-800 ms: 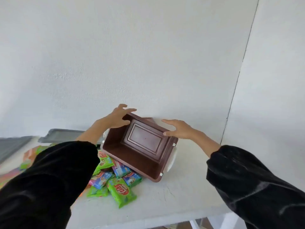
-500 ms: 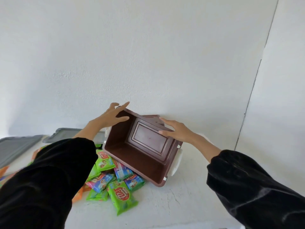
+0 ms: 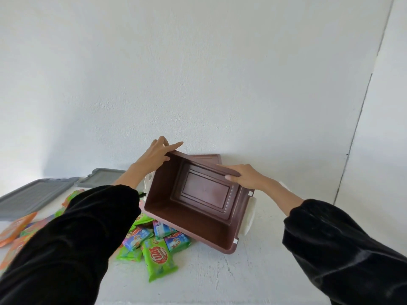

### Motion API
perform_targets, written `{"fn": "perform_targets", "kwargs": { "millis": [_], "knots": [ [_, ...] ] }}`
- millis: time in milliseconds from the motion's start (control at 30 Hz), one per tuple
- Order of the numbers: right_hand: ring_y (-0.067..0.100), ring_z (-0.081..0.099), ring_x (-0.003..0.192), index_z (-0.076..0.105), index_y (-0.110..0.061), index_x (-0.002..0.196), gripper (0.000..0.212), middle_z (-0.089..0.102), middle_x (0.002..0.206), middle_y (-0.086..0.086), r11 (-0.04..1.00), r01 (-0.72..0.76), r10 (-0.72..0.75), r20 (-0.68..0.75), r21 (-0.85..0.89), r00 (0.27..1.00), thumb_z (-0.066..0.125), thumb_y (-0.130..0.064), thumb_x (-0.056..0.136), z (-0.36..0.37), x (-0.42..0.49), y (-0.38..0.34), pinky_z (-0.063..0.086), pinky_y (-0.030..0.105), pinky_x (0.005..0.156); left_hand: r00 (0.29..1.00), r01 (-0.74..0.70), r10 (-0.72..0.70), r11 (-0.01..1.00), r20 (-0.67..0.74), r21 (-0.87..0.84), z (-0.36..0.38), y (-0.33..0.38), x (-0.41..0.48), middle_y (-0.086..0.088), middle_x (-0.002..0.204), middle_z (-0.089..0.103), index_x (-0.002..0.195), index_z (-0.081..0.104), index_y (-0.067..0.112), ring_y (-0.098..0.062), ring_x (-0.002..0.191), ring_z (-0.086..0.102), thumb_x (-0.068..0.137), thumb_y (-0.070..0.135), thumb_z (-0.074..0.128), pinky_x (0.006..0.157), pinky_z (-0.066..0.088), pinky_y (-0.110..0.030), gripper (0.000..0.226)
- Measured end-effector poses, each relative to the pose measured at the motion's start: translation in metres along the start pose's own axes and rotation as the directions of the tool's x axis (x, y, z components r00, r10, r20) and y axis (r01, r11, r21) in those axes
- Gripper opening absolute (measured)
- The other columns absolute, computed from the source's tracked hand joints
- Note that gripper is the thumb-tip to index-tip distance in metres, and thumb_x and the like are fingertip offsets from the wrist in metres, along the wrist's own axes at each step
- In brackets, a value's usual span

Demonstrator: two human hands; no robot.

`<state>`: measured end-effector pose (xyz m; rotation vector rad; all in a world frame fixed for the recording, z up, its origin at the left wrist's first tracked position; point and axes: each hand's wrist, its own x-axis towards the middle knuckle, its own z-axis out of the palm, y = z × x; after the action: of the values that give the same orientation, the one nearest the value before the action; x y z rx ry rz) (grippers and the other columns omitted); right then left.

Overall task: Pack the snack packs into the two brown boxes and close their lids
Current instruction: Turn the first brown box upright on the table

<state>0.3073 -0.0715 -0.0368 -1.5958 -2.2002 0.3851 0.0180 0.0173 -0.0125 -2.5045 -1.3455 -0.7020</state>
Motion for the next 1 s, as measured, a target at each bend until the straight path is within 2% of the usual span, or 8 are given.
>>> {"fn": "perform_targets", "kwargs": {
  "millis": [133,233,367,500,633,800,900,1000],
  "knots": [
    [0.022,0.040,0.132,0.033,-0.036,0.142,0.048,0.042,0.146,-0.001,0.999,0.039,-0.038,0.068,-0.016,0.997,0.047,-0.024,0.097,-0.023,-0.030,0.025,0.029,0.028,0.109,0.993,-0.116,0.115,0.992,0.012,0.054,-0.002,0.032,-0.012,-0.013,0.121,0.044,0.142,0.035,0.026,-0.025,0.100,0.051,0.087,-0.013,0.050,0.086,0.046,-0.025,0.069],
    [0.017,0.031,0.139,0.032,-0.034,0.142,0.051,0.035,0.150,-0.004,0.999,0.030,-0.027,0.117,-0.026,0.993,0.051,-0.025,0.096,-0.041,-0.057,0.049,0.021,0.028,0.114,0.983,-0.169,0.166,0.985,0.072,0.029,0.010,0.066,-0.028,-0.012,0.127,0.043,0.142,0.035,0.030,-0.026,0.108,0.051,0.087,-0.011,0.052,0.088,0.051,-0.031,0.070],
    [0.017,0.031,0.139,0.033,-0.036,0.141,0.052,0.035,0.150,-0.004,0.999,0.009,-0.004,0.125,-0.036,0.992,0.052,-0.026,0.094,-0.059,-0.093,0.077,0.022,0.031,0.116,0.983,-0.185,0.184,0.982,-0.031,-0.033,0.029,0.116,-0.053,-0.007,0.130,0.043,0.142,0.033,0.034,-0.025,0.113,0.051,0.081,-0.021,0.044,0.095,0.046,-0.026,0.083],
    [0.019,0.036,0.135,0.033,-0.036,0.142,0.050,0.041,0.146,-0.001,0.994,0.010,-0.003,0.063,-0.108,0.998,0.051,-0.028,0.095,-0.059,-0.119,0.088,0.028,0.028,0.108,0.980,-0.172,0.179,0.982,-0.088,0.074,0.037,0.145,-0.073,-0.008,0.134,0.043,0.147,0.024,0.031,-0.026,0.113,0.049,0.072,-0.026,0.047,0.086,0.053,-0.036,0.097],
    [0.023,0.040,0.131,0.033,-0.036,0.142,0.057,0.043,0.145,0.002,0.980,0.050,-0.088,-0.196,-0.193,0.977,0.058,-0.033,0.090,-0.041,-0.139,0.092,0.033,0.034,0.107,0.984,-0.109,0.121,0.989,-0.129,0.101,0.045,0.160,-0.098,-0.008,0.133,0.040,0.147,0.020,0.028,-0.025,0.099,0.052,0.076,-0.017,0.054,0.076,0.053,-0.042,0.092],
    [0.038,0.040,0.129,0.016,-0.035,0.148,0.088,0.017,0.153,0.020,0.981,-0.058,-0.083,-0.671,-0.186,0.737,0.072,-0.026,0.080,0.009,-0.169,0.106,0.047,0.045,0.095,0.966,0.047,-0.030,0.997,-0.258,0.058,0.065,0.175,-0.128,-0.020,0.142,0.024,0.145,0.019,0.025,-0.038,0.108,0.054,0.080,0.007,0.069,0.077,0.055,-0.045,0.084],
    [0.042,0.037,0.132,-0.004,-0.044,0.146,0.105,-0.001,0.156,0.019,0.995,-0.092,0.043,-0.711,-0.030,0.702,0.073,-0.020,0.078,0.051,-0.190,0.118,0.055,0.046,0.087,0.964,0.124,-0.119,0.992,-0.236,0.006,0.087,0.179,-0.146,-0.031,0.145,0.022,0.146,0.007,0.025,-0.045,0.118,0.051,0.073,0.013,0.076,0.086,0.053,-0.045,0.102],
    [0.043,0.042,0.129,-0.007,-0.041,0.147,0.107,0.002,0.156,0.020,0.995,-0.096,0.080,-0.687,0.016,0.722,0.071,-0.013,0.079,0.084,-0.206,0.116,0.059,0.034,0.067,0.956,0.253,-0.257,0.966,-0.140,-0.045,0.099,0.184,-0.156,-0.029,0.151,0.013,0.146,-0.014,0.032,-0.042,0.117,0.054,0.077,0.017,0.073,0.084,0.056,-0.042,0.111]
  ]
}}
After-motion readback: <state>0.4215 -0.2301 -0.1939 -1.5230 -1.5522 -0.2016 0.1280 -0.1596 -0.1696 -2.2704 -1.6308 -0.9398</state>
